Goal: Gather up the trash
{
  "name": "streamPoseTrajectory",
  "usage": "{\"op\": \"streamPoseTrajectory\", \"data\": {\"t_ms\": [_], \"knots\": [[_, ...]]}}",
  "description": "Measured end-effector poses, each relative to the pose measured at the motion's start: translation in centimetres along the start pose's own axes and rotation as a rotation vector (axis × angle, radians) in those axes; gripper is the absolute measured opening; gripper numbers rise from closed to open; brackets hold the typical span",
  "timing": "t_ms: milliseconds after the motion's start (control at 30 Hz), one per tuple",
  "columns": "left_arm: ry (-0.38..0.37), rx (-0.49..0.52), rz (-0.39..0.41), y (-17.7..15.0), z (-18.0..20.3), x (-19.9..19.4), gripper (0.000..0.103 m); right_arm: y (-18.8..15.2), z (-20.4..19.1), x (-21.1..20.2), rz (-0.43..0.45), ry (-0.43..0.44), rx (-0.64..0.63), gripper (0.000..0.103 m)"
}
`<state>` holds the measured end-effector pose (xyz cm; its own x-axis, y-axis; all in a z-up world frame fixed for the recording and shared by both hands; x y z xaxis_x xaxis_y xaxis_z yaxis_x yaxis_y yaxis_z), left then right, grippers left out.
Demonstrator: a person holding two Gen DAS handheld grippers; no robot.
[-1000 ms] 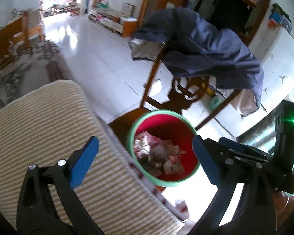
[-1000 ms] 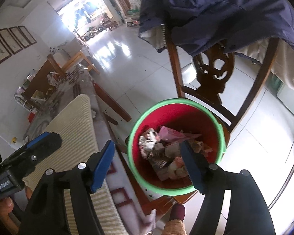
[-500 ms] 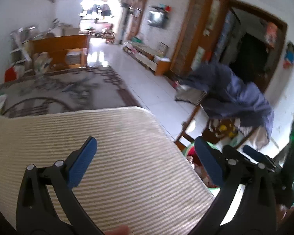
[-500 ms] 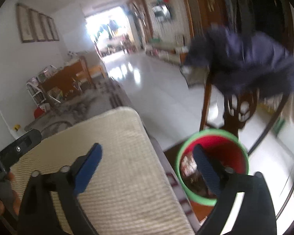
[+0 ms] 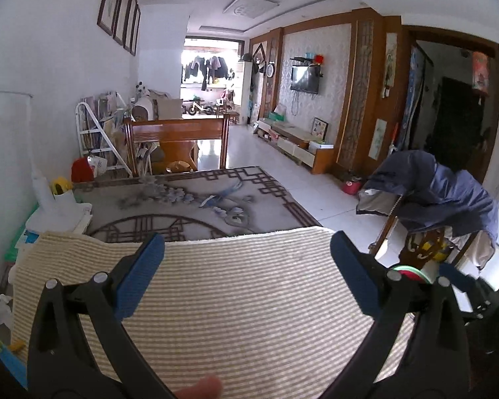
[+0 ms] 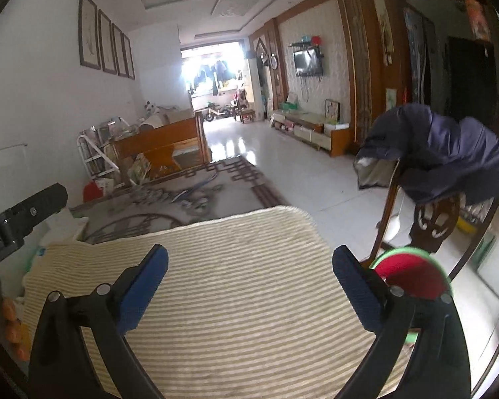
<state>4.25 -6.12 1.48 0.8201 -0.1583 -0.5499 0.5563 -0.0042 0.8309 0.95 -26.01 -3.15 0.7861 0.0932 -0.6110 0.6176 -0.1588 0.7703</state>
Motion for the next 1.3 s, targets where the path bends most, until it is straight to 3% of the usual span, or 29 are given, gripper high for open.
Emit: {"op": "streamPoseTrajectory", "data": {"t_ms": [433, 1300], "knots": [[0.013, -0.055, -0.039, -0.8, -3.4, -0.7, 0.098, -1.1, -2.9, -1.1, 0.011, 0.004, -0.011, 0.096], [0.008, -0.057, -0.102, -1.1, -4.0, 0.0, 0.098, -1.6, -2.7, -0.8, -0.015, -0.013, -0.002, 0.096]]}}
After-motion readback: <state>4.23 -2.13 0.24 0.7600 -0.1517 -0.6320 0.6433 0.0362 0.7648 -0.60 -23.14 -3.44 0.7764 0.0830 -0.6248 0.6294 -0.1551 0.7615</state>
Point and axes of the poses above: each gripper's, at about its wrist camera, not at the fingertips, and x roughly the way its jaws point, z to its right, y to its top, the point moved 1 cm from there along x, roughly the way its jaws point, and after that the axes turned 8 degrees about -z, right-handed, at the moved point
